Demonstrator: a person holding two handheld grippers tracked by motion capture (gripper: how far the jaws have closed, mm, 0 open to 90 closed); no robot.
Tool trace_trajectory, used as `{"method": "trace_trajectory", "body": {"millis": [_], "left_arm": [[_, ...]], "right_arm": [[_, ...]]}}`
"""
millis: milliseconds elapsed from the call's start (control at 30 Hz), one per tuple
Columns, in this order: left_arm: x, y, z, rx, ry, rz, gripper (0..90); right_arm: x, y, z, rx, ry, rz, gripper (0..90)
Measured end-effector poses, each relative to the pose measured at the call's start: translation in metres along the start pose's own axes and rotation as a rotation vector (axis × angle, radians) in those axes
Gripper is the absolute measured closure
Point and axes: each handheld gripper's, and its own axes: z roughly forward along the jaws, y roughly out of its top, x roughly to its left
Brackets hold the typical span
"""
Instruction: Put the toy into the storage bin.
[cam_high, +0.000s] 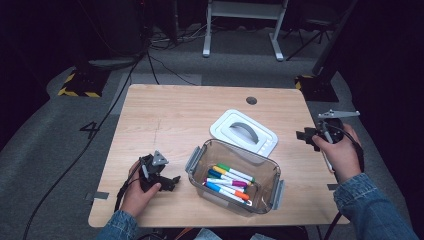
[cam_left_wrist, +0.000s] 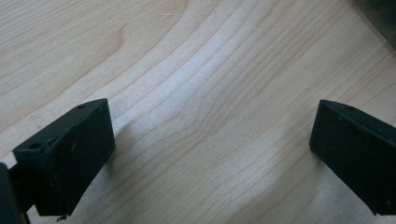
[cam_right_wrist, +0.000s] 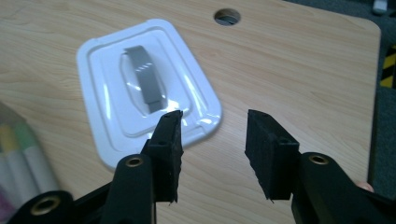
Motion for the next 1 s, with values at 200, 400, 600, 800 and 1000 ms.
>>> {"method": "trace_trajectory", "body": {"millis": [200, 400, 600, 800, 1000], "left_arm": [[0.001, 0.001, 0.0, 0.003, 0.005, -0.001, 0.4], [0.001, 0.001, 0.0, 0.003, 0.006, -0.001, 0.5], [0.001, 0.001, 0.0, 0.004, 0.009, 0.0, 0.4], [0.001, 0.001, 0.0, 0.004, 0.01, -0.001, 0.4], [0.001, 0.001, 0.0, 0.004, 0.01, -0.001, 0.4]], "right_arm": [[-0.036, -0.023, 0.01, 0.045, -0.065, 0.065, 57.2], [-0.058, -0.04, 0.018, 0.084, -0.109, 0.112, 57.9], [-0.08, -0.058, 0.026, 0.122, -0.154, 0.162, 58.8], [-0.098, -0.078, 0.036, 0.159, -0.178, 0.207, 59.0], [-0.107, -0.09, 0.046, 0.175, -0.19, 0.23, 59.2]]}}
